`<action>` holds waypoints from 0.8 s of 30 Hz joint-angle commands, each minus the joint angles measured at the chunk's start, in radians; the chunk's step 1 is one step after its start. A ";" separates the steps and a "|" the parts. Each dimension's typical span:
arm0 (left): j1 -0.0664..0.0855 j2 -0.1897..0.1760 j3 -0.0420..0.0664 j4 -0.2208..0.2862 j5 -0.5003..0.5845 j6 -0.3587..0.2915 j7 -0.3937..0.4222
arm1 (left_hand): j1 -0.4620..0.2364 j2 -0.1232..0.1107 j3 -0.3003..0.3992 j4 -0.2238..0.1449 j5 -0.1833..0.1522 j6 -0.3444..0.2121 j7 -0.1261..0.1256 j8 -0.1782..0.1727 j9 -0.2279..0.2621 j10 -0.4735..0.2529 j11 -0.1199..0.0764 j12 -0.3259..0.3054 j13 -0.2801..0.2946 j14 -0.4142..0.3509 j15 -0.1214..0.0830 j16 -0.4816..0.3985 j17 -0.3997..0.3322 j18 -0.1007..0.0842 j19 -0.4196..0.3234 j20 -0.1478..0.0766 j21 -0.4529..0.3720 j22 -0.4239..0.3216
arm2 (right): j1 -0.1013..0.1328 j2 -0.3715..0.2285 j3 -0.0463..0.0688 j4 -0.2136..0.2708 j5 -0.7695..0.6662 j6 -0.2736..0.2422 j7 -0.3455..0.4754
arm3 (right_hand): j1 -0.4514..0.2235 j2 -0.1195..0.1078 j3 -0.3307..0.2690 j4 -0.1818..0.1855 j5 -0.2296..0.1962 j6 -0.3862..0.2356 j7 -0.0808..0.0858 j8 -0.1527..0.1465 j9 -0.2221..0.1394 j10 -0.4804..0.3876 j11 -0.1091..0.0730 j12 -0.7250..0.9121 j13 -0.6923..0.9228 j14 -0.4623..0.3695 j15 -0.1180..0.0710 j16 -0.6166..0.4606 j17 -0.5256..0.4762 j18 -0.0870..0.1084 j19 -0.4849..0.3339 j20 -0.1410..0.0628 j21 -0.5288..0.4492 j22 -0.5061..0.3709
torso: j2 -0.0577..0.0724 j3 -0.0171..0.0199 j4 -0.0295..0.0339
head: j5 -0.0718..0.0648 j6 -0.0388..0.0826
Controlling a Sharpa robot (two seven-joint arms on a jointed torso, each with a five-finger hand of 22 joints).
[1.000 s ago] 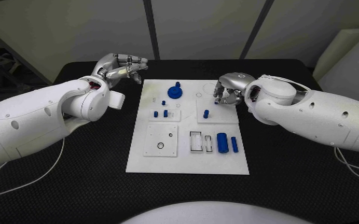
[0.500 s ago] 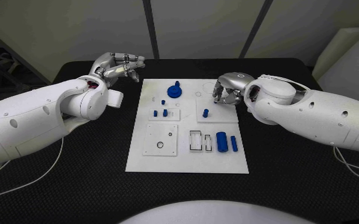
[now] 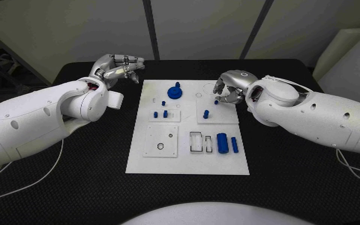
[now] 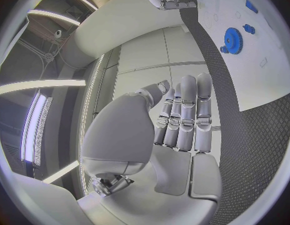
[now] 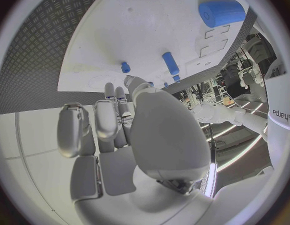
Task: Assemble the parts on the task board
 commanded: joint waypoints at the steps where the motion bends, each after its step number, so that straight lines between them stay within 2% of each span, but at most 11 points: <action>1: 0.000 0.001 0.001 -0.002 0.005 -0.015 0.023 | 0.001 0.008 -0.006 -0.001 -0.003 0.000 0.002 0.004 -0.002 -0.001 0.000 0.004 0.001 -0.008 0.001 -0.005 -0.001 -0.018 -0.006 -0.002 -0.006 -0.002 | 0.002 -0.005 0.000 0.006 0.025 -0.091 0.005 | -0.011 -0.005 0.002 0.004 0.001 0.004 0.005 -0.003 -0.001 0.005 0.004 -0.007 -0.003 0.031 0.004 0.003 0.000 -0.001 0.001 0.003 0.005 0.062 | -0.001 0.0006 0.0002 | 0.002 0.001; 14: -0.005 0.001 0.001 -0.004 0.005 -0.019 0.021 | 0.000 0.010 -0.009 0.000 -0.003 -0.001 0.003 0.004 -0.002 -0.003 0.000 0.006 0.001 -0.008 0.001 -0.005 -0.002 -0.018 -0.005 -0.001 -0.008 -0.003 | 0.002 -0.039 0.001 0.059 0.067 -0.042 0.013 | -0.015 -0.013 -0.001 0.005 -0.007 0.002 0.006 -0.006 -0.002 0.005 0.005 -0.010 -0.009 0.031 0.005 0.005 0.000 -0.001 0.001 0.004 0.005 0.062 | 0.000 0.0004 -0.0006 | -0.003 0.005; 19: -0.006 0.001 0.001 -0.004 0.007 -0.019 0.025 | 0.000 0.010 -0.010 0.000 -0.003 -0.002 0.003 0.004 -0.003 -0.004 0.001 0.007 0.001 -0.008 0.001 -0.005 -0.003 -0.018 -0.005 -0.001 -0.009 -0.003 | 0.002 -0.039 0.001 0.056 0.079 -0.002 0.001 | -0.020 -0.020 -0.006 0.006 -0.018 -0.001 0.008 -0.008 -0.003 -0.004 0.008 -0.017 -0.017 0.031 0.008 0.006 0.000 0.000 -0.003 0.006 0.001 0.058 | 0.000 -0.0017 0.0005 | -0.004 0.005; 24: -0.007 0.001 0.001 -0.004 0.045 -0.021 0.045 | 0.002 0.010 -0.013 -0.002 -0.003 -0.001 0.002 0.005 -0.003 -0.004 0.000 0.009 0.002 -0.008 0.001 -0.006 -0.004 -0.018 -0.005 -0.001 -0.010 -0.004 | 0.002 -0.028 0.000 0.044 0.084 0.019 -0.013 | -0.023 -0.023 -0.011 0.007 -0.034 -0.010 0.012 -0.010 -0.004 -0.016 0.012 -0.024 -0.026 0.029 0.011 0.004 -0.006 0.002 -0.010 0.009 -0.005 0.049 | -0.001 -0.0012 0.0018 | -0.003 0.006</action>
